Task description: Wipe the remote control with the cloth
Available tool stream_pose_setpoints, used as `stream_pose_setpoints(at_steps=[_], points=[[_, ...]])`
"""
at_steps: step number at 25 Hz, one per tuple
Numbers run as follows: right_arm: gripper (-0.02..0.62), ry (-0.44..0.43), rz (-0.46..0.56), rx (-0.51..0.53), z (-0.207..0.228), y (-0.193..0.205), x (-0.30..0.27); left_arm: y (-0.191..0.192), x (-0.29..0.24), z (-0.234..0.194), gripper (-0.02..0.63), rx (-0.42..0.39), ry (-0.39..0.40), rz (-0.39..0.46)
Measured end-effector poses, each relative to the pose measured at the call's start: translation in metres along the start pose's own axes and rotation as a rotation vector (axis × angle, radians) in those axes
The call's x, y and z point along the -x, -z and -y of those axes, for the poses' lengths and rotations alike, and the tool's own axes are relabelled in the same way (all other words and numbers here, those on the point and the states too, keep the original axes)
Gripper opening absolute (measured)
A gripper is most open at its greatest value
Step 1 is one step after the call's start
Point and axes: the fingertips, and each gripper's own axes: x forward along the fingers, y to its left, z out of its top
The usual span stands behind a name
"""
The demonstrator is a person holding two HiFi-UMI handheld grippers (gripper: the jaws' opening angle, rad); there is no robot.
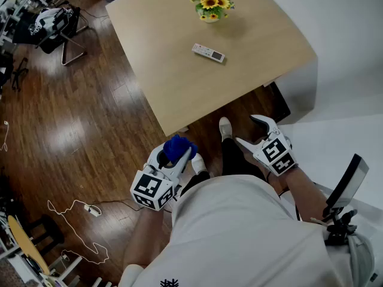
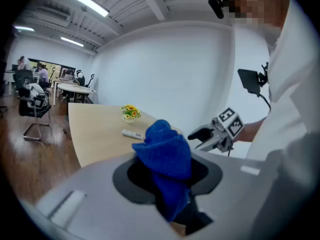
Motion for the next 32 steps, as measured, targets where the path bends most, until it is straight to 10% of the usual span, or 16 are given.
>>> stream_pose_setpoints(at_steps=[17, 32], points=[[0.323, -0.131, -0.01, 0.198, 0.207, -0.064, -0.178, -0.11, -0.117, -0.061, 0.146, 0.051, -0.304, 0.008], [0.321, -0.169, -0.11, 0.12, 0.194, -0.064, -0.271, -0.13, -0.046, -0.074, 0.146, 0.063, -0.439, -0.014]])
